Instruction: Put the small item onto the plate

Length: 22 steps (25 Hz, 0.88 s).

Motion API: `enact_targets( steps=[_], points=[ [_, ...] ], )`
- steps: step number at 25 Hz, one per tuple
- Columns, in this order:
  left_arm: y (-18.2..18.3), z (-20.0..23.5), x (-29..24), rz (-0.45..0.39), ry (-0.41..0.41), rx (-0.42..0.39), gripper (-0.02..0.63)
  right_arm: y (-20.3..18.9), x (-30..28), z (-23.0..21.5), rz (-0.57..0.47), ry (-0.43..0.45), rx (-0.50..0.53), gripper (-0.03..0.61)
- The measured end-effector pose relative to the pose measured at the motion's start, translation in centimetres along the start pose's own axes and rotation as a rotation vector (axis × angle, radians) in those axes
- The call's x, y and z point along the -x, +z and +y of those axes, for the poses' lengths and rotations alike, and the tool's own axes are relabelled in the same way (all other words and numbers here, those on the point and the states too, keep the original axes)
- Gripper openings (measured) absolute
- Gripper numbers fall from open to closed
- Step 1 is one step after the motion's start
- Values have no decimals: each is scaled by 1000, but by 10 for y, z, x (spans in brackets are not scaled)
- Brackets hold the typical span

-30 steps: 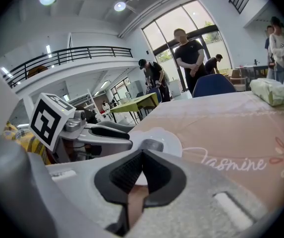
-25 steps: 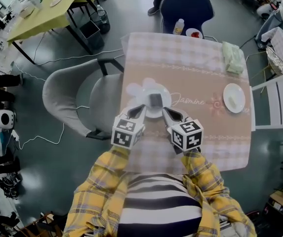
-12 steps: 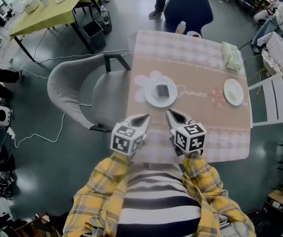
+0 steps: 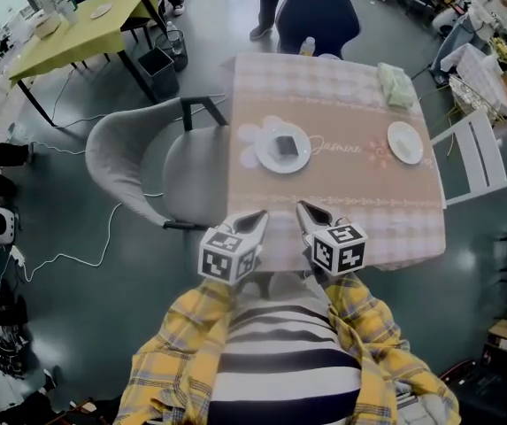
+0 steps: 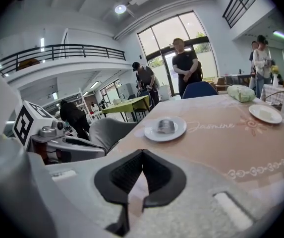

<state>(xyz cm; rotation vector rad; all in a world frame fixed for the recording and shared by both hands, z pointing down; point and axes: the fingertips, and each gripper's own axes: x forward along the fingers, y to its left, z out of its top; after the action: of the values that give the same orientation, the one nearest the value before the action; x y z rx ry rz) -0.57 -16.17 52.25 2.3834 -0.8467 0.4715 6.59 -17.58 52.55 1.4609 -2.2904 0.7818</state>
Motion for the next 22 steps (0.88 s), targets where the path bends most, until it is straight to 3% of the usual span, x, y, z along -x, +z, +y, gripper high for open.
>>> enact_targets(
  steps=[22],
  points=[
    [-42, -34, 47, -37, -40, 14, 3, -57, 51, 40, 3, -70, -11, -3]
  ],
)
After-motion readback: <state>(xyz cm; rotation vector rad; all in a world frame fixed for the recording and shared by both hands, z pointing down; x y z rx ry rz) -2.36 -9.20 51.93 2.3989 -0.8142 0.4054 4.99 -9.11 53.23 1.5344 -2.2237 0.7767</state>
